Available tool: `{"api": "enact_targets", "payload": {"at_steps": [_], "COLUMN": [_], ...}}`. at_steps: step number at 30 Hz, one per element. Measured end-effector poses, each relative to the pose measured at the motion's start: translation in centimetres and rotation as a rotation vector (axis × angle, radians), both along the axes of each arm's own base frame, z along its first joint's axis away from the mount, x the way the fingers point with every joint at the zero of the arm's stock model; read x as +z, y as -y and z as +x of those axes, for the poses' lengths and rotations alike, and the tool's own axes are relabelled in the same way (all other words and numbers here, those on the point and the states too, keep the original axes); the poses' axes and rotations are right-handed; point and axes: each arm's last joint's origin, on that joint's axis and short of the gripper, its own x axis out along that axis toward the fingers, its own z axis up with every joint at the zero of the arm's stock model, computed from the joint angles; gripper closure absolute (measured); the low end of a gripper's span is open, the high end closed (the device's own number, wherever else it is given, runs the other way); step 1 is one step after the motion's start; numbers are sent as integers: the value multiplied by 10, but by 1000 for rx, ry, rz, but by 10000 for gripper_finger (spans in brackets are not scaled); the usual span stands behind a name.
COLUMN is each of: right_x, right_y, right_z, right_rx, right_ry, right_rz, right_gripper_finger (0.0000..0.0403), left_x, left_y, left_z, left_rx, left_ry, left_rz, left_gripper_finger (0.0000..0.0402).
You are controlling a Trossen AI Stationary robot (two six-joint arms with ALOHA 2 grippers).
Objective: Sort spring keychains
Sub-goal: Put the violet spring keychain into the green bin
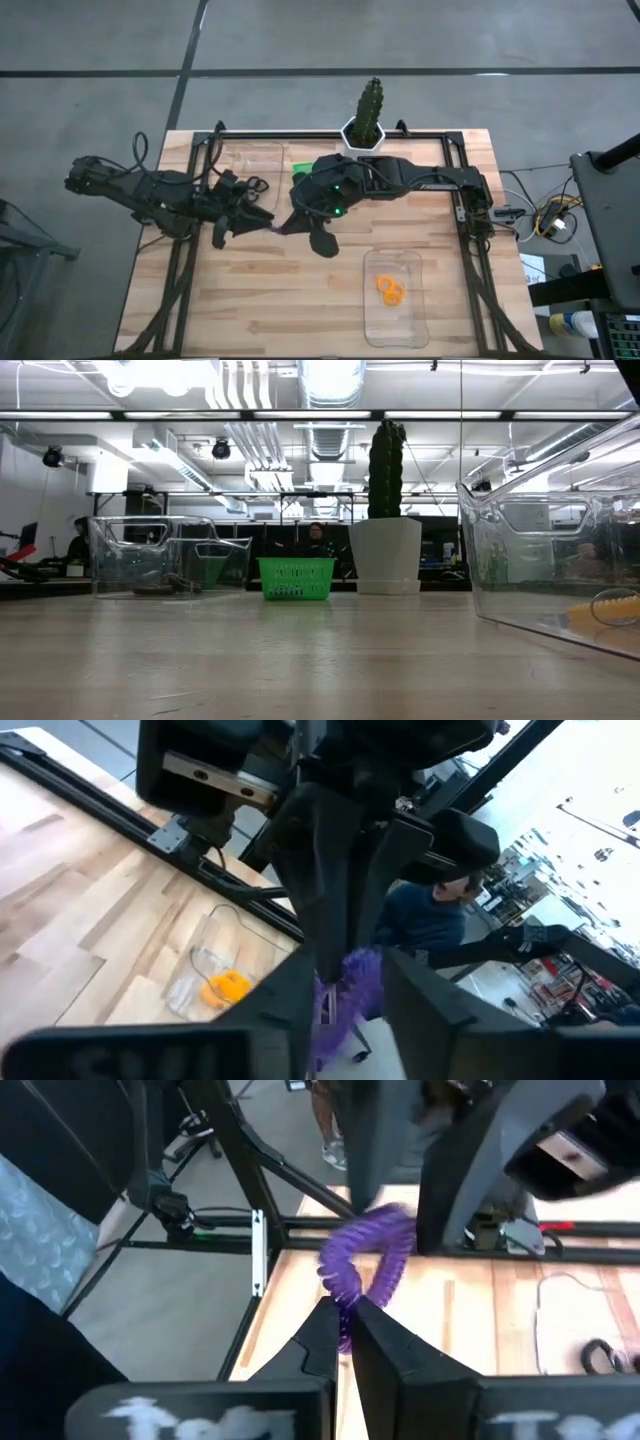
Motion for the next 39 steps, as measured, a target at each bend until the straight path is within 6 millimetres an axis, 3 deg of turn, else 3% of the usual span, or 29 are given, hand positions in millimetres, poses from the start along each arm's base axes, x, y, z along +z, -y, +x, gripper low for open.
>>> {"api": "enact_targets", "payload": {"at_steps": [7,13,17,21,31,39], "right_x": [-10,-19,-31,-50,-118,-162], "right_y": [10,33,59,85,152,181], "right_z": [-3,-6,-5,-4,-7,-7], "right_rx": [-167,-434,-582,-670,-878,-870], "right_ry": [-112,-201,-265,-334,-503,-485], "right_rz": [-65,-140,-146,-121,-3,168], "right_gripper_finger": [389,389,390,390,390,390], "left_x": [0,3,5,5,5,5], "left_y": [-2,-5,-6,-6,-6,-7], "left_z": [-5,-11,-13,-13,-13,-13], "left_rx": [11,39,51,53,56,98], "left_ry": [-4,19,26,26,30,31], "left_rz": [29,45,42,41,39,60], "left_gripper_finger": [216,206,205,205,205,205]}}
